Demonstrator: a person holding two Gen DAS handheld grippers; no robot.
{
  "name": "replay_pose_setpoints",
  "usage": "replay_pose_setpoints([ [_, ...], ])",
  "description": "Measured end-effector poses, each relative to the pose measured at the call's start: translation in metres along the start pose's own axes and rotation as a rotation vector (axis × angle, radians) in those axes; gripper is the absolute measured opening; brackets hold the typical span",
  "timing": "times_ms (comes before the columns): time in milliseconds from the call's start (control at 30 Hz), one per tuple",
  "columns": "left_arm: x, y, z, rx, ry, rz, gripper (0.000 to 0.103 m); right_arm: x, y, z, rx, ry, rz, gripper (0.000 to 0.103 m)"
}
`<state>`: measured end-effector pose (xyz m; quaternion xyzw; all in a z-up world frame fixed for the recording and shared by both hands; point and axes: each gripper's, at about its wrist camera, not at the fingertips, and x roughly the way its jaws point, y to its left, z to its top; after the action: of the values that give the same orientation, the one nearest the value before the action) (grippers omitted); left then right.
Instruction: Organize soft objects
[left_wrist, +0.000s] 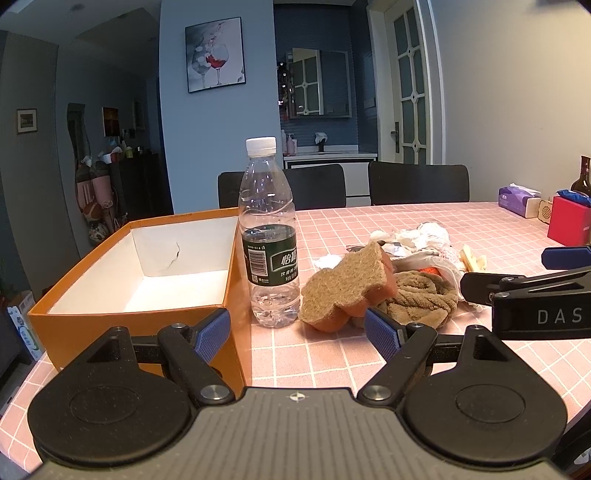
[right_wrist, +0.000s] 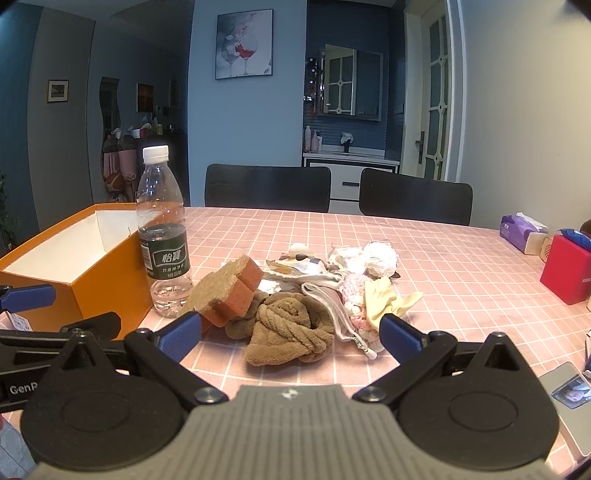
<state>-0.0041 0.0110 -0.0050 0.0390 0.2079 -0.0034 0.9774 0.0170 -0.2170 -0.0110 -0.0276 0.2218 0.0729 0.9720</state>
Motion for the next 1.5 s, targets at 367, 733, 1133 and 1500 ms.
replay_pose_setpoints([
  [367, 0.0018, -0.0027, -0.0011, 0.008, 0.011, -0.004, 0.096, 0.0035, -0.0026, -0.0001, 0.011, 0.013, 0.002, 0.101],
  [733, 0.0013, -0.0031, -0.0013, 0.007, 0.013, -0.003, 0.096, 0.0045, -0.0039, 0.0004, 0.018, 0.017, 0.004, 0.101],
  [1133, 0.0014, -0.0036, -0.0013, 0.01, 0.015, -0.003, 0.096, 0.0043, -0.0045, 0.0002, 0.024, 0.021, 0.004, 0.101],
  [1500, 0.0022, -0.0058, -0.0001, 0.015, 0.021, -0.005, 0.096, 0.0062, -0.0069, -0.0001, 0.028, 0.023, 0.004, 0.101],
])
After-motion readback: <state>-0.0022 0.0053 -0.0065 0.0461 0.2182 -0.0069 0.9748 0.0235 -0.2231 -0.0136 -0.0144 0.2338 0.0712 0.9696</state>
